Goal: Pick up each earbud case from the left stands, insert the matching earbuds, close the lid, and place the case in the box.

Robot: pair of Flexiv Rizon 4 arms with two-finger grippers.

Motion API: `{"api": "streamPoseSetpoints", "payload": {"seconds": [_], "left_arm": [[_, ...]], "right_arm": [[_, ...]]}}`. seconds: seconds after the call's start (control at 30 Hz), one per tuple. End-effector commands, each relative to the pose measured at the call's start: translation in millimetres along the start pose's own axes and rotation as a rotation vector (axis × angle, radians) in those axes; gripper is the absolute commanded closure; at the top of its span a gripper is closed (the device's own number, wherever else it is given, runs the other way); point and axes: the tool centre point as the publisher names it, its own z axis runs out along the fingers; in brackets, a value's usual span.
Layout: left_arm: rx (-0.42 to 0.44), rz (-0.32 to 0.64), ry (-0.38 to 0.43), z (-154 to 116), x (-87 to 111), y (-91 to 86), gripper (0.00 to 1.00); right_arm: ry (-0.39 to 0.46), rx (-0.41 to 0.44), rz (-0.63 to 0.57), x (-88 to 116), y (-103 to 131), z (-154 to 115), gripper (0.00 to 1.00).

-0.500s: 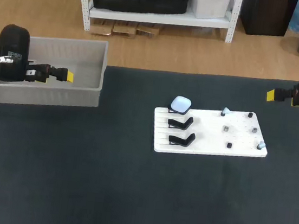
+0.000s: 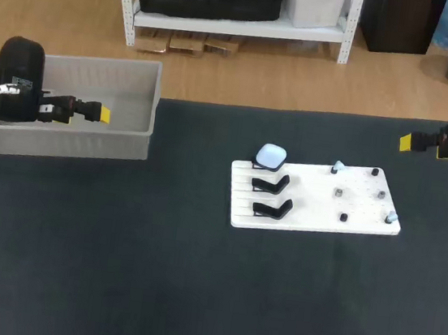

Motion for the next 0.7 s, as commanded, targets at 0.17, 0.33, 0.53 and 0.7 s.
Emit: {"api": "streamPoseSetpoints", "payload": {"seconds": [0.17,0.33,0.53,0.7], "left_arm": [[0.038,0.099,0.023,13.2,-7.6,-21.3,0.0],[0.121,0.272,0.025,34.2,-23.7,-50.7,0.0],[0.28,0.466,0.063,63.0,-32.6,-77.4,0.0],[0.414,0.61,0.078,81.1,-34.0,-95.5,0.0]], "right_arm": [[0.001,0.003,0.0,-0.1,0.4,-0.1,0.0],[0.001,0.003,0.0,-0.1,0.4,-0.1,0.0],[0.001,0.003,0.0,-0.1,0.4,-0.1,0.0],[0.001,0.003,0.0,-0.1,0.4,-0.1,0.0]]}}
